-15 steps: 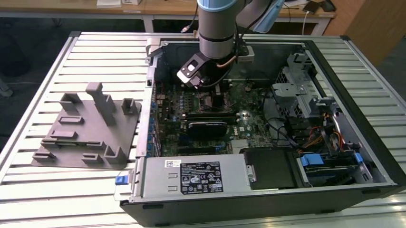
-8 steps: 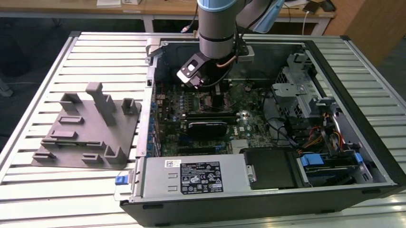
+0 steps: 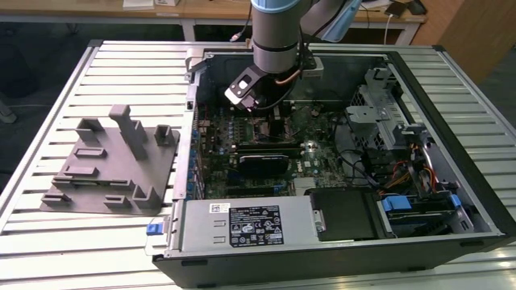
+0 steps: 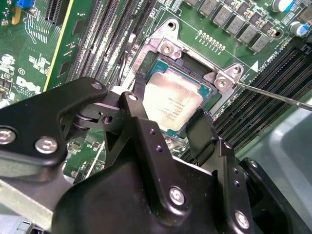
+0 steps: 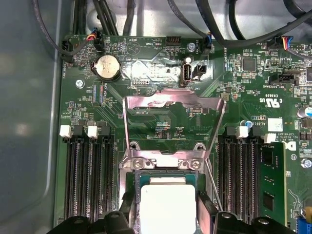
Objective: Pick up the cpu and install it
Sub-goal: 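Place the cpu into insertion slot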
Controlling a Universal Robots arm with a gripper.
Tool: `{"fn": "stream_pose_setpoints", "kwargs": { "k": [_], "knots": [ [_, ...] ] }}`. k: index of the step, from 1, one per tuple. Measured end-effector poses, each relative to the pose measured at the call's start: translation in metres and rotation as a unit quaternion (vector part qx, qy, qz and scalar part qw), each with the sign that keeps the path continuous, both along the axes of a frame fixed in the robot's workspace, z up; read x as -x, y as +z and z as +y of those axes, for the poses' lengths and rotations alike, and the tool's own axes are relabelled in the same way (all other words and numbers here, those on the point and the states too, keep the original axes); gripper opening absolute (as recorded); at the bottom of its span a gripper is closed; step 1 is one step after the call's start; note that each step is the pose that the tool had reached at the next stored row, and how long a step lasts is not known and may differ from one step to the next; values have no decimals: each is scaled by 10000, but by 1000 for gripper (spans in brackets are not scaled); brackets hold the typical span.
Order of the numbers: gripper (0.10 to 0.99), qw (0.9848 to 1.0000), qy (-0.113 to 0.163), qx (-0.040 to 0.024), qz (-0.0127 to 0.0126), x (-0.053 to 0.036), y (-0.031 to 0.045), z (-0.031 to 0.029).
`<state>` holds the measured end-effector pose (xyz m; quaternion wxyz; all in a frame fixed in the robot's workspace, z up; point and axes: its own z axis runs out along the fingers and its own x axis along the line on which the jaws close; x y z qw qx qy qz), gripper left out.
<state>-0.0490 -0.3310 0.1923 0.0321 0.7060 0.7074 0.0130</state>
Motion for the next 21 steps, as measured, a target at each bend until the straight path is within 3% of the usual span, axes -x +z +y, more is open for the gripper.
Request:
{"fn": "stream_pose_setpoints", "kwargs": {
  "k": [7, 9, 21],
  "knots": [
    [612, 10000, 0, 0, 1, 0, 2, 0],
    [537, 10000, 0, 2, 2, 0, 3, -1],
    [549, 10000, 0, 0, 0, 0, 3, 0]
  ]
}}
